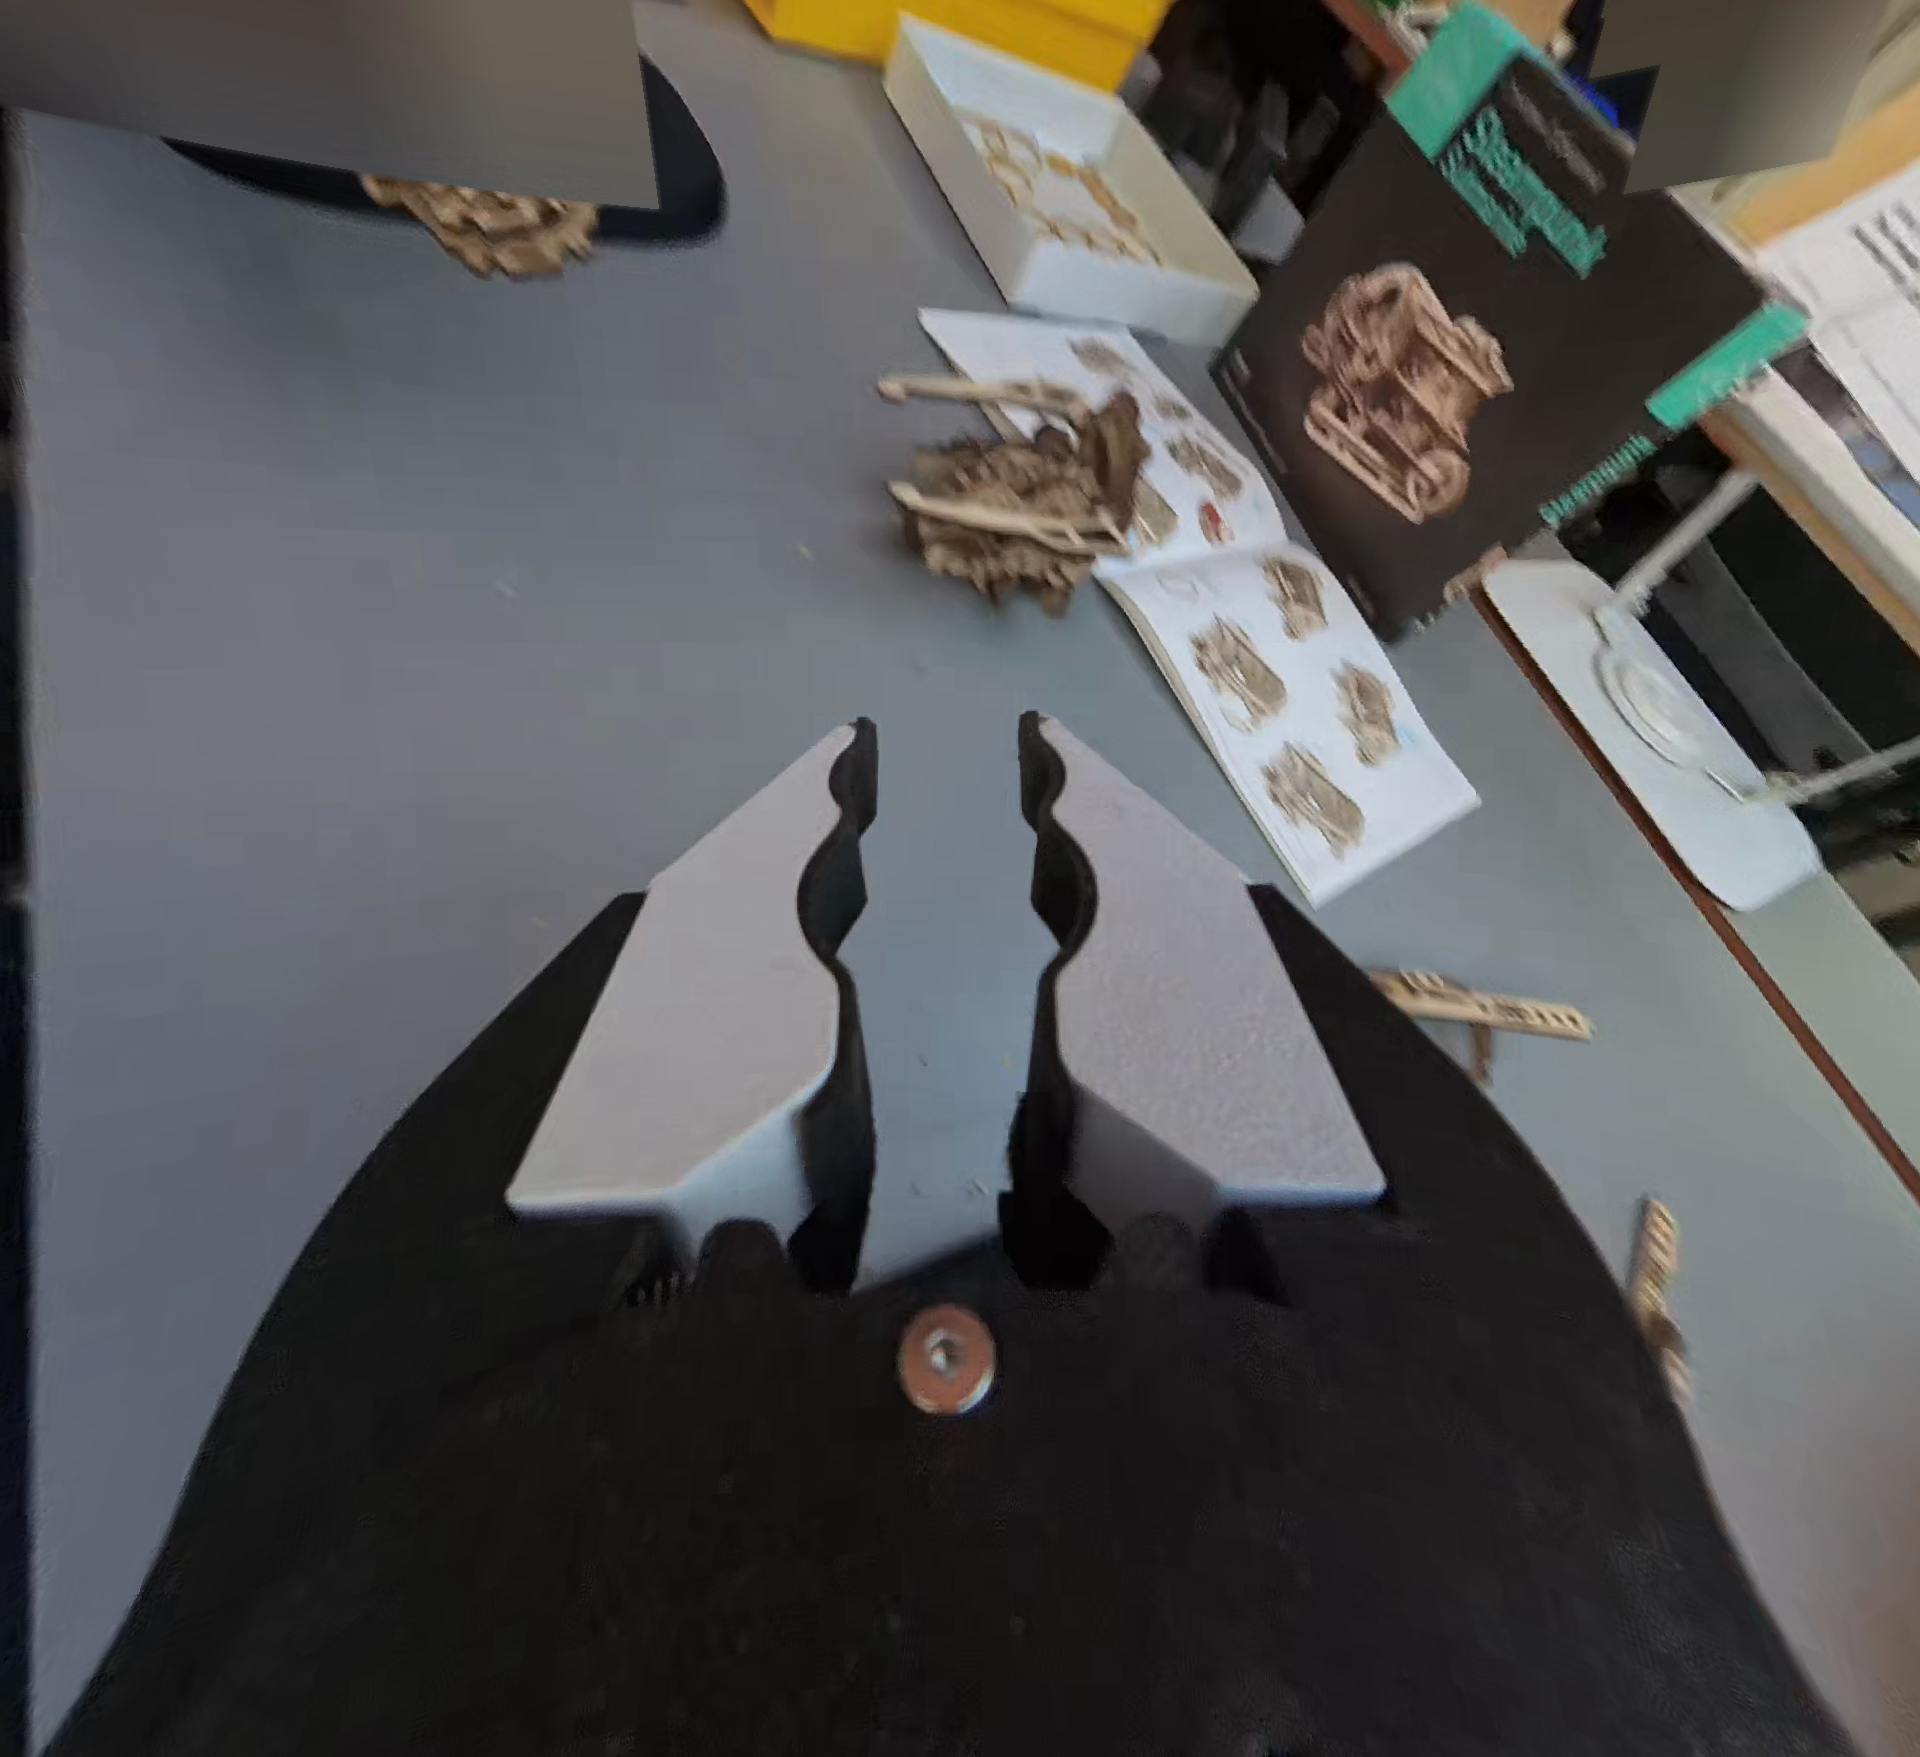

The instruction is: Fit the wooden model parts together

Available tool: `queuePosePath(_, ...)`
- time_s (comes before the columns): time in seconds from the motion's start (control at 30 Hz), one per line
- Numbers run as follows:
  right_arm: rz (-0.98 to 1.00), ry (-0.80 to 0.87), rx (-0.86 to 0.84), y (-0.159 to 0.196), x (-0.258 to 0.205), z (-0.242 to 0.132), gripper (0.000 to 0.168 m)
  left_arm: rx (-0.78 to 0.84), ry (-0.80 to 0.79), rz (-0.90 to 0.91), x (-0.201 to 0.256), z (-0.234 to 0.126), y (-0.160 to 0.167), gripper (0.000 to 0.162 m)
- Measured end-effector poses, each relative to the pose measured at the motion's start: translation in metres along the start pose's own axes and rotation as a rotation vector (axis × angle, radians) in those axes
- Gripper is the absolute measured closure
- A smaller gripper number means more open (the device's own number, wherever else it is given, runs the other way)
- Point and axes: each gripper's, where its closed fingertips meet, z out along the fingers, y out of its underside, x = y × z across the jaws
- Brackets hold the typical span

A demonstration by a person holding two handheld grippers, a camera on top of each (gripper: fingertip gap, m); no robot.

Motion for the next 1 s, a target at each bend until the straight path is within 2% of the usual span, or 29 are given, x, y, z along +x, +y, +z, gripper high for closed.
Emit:
queuePosePath(0.03, 0.023, -0.063, 0.098, -0.020, -0.019, 0.006, 0.137, 0.068, 0.058, -0.068, 0.005, 0.000, -0.011, 0.152)
queuePosePath(0.17, 0.166, -0.259, 0.378, -0.083, -0.072, 0.022, 0.110, 0.371, 0.269, -0.296, 0.011, -0.015, -0.054, 0.153)
queuePosePath(0.23, 0.233, -0.290, 0.492, -0.107, -0.082, 0.022, 0.109, 0.460, 0.312, -0.351, 0.007, -0.023, -0.066, 0.153)
queuePosePath(0.33, 0.267, -0.256, 0.593, -0.128, -0.086, 0.020, 0.108, 0.536, 0.339, -0.365, 0.005, -0.032, -0.079, 0.154)
queuePosePath(0.43, 0.260, -0.287, 0.624, -0.143, -0.102, 0.023, 0.105, 0.533, 0.336, -0.350, 0.006, -0.031, -0.082, 0.154)
queuePosePath(0.63, 0.303, -0.210, 0.579, -0.151, -0.104, 0.055, 0.104, 0.493, 0.303, -0.337, 0.004, -0.020, -0.077, 0.162)
queuePosePath(0.67, 0.294, -0.175, 0.543, -0.147, -0.101, 0.064, 0.115, 0.467, 0.270, -0.336, -0.001, -0.015, -0.072, 0.162)
queuePosePath(0.7, 0.254, -0.156, 0.449, -0.133, -0.102, 0.079, 0.138, 0.425, 0.229, -0.329, -0.005, -0.009, -0.064, 0.162)
queuePosePath(0.73, 0.230, -0.116, 0.310, -0.111, -0.099, 0.096, 0.142, 0.383, 0.191, -0.328, -0.010, -0.003, -0.055, 0.162)
queuePosePath(0.77, 0.217, -0.086, 0.224, -0.095, -0.095, 0.106, 0.139, 0.339, 0.150, -0.335, -0.016, 0.003, -0.046, 0.162)
queuePosePath(0.8, 0.219, -0.097, 0.204, -0.089, -0.096, 0.110, 0.139, 0.317, 0.122, -0.341, -0.019, 0.007, -0.040, 0.162)
queuePosePath(0.9, 0.312, -0.121, 0.206, -0.089, -0.095, 0.113, 0.140, 0.268, -0.077, -0.362, -0.045, 0.014, -0.029, 0.162)
queuePosePath(1.0, 0.321, -0.130, 0.100, -0.072, -0.099, 0.124, 0.141, 0.321, -0.311, -0.388, -0.071, 0.008, -0.044, 0.162)
